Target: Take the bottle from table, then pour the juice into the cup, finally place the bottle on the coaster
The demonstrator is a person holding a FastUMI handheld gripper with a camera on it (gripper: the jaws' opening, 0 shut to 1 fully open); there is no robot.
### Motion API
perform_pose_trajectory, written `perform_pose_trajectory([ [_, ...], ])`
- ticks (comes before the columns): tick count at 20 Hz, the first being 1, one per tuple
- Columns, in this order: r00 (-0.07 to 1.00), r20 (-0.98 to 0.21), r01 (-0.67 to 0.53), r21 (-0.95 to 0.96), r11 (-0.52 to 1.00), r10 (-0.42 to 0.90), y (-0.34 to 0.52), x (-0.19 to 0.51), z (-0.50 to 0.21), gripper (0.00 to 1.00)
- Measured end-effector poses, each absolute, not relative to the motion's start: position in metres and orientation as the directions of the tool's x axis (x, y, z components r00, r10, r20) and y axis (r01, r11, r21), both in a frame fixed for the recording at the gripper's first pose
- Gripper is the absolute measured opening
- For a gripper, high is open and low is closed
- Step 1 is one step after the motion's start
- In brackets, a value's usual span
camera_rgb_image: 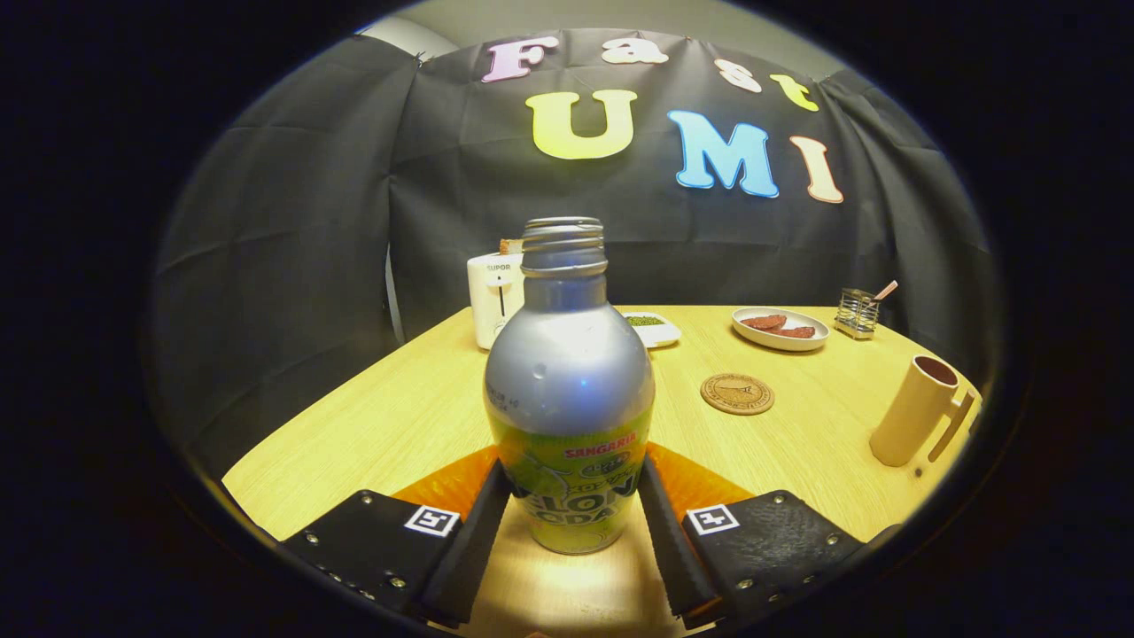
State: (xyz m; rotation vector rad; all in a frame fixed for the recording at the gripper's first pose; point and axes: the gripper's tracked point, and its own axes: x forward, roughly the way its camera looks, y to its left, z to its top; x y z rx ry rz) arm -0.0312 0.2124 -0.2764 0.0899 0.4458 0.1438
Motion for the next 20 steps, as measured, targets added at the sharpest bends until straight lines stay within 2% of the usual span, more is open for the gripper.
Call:
perform_pose_trajectory([
  [4,0.889,-0.415,-0.138,0.158,0.978,0.192,0.217,-0.021,-0.261,0.77],
  [9,0.852,-0.470,-0.162,0.181,0.970,0.230,0.217,-0.009,-0.245,0.74],
  [20,0.888,-0.427,-0.046,0.287,0.957,0.171,0.163,-0.006,-0.206,0.74],
])
